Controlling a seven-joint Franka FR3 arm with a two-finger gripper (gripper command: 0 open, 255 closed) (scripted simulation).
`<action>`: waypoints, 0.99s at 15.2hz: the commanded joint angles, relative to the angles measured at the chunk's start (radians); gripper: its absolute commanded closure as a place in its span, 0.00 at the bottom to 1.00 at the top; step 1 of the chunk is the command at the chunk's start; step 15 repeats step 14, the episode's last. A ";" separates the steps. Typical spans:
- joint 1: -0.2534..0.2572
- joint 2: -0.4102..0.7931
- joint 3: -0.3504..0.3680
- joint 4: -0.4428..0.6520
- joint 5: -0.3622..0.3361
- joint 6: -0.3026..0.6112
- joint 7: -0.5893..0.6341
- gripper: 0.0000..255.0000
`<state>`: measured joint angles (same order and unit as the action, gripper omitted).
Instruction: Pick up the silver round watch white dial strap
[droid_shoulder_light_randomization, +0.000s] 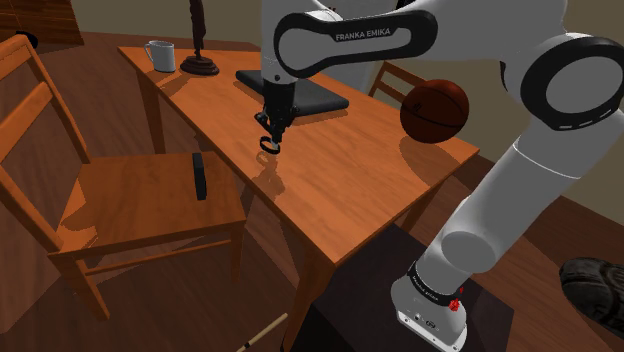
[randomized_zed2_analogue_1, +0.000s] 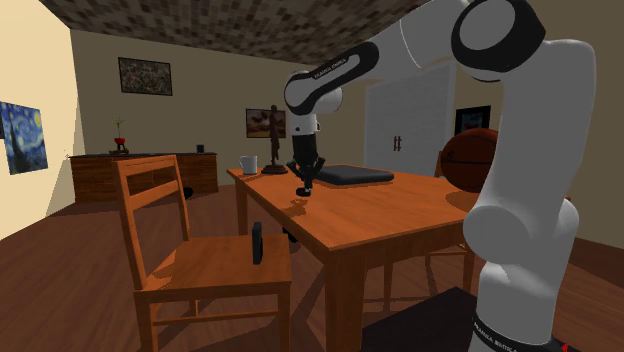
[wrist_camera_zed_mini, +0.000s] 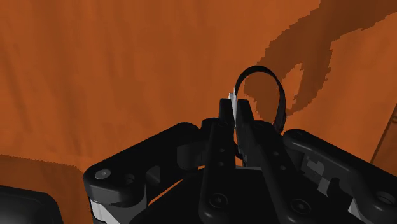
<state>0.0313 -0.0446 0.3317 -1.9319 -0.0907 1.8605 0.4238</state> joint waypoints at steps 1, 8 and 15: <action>0.000 -0.004 0.000 0.023 0.002 -0.027 -0.004 1.00; 0.000 -0.008 -0.001 0.112 0.005 -0.120 -0.013 1.00; 0.000 -0.005 0.000 0.171 0.005 -0.176 -0.017 1.00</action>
